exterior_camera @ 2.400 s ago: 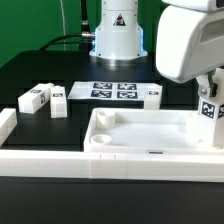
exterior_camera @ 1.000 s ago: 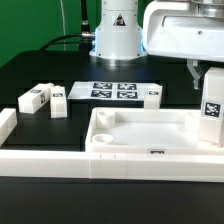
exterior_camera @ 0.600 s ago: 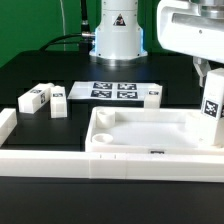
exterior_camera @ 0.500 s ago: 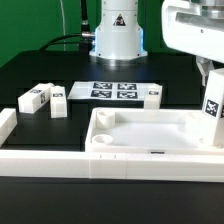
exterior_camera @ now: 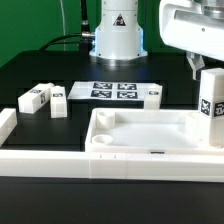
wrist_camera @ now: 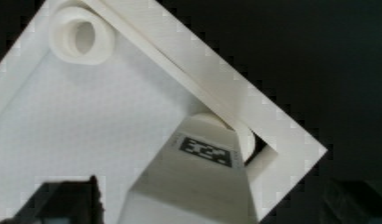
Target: Assemble desk
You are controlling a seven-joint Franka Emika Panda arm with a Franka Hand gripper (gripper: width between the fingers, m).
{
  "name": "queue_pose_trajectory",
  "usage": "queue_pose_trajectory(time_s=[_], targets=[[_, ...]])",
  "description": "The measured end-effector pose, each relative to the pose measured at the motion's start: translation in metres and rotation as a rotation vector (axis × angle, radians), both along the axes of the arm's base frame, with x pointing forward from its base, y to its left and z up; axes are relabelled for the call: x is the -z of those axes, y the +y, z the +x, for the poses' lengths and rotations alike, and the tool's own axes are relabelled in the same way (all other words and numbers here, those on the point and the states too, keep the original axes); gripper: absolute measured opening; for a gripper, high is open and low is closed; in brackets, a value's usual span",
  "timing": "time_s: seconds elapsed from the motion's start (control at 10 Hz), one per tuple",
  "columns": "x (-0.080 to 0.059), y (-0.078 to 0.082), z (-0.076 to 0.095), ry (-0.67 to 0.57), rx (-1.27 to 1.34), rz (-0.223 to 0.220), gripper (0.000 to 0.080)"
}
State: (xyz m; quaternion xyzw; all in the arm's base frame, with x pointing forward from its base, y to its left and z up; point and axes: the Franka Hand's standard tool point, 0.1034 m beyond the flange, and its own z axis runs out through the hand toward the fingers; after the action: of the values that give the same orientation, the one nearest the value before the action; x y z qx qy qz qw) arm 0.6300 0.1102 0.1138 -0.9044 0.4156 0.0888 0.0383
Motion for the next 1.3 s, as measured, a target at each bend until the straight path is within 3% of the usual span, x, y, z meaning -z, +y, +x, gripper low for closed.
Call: queue_pose_trajectory(time_s=[0.4,0.6,1.1,1.3], targets=[[0.0002,-0.0003,-0.0002,-0.053,-0.369,0.046,0.0649],[-0.0006,-0.0002,-0.0027,-0.075,-0.620,0.020,0.0649],[-0.0008,-0.0049,0.0010,-0.139,-1.121,0.059,0.0649],[0.0006,-0.0063,0.0008,-0.141,-1.156,0.065,0.0649]])
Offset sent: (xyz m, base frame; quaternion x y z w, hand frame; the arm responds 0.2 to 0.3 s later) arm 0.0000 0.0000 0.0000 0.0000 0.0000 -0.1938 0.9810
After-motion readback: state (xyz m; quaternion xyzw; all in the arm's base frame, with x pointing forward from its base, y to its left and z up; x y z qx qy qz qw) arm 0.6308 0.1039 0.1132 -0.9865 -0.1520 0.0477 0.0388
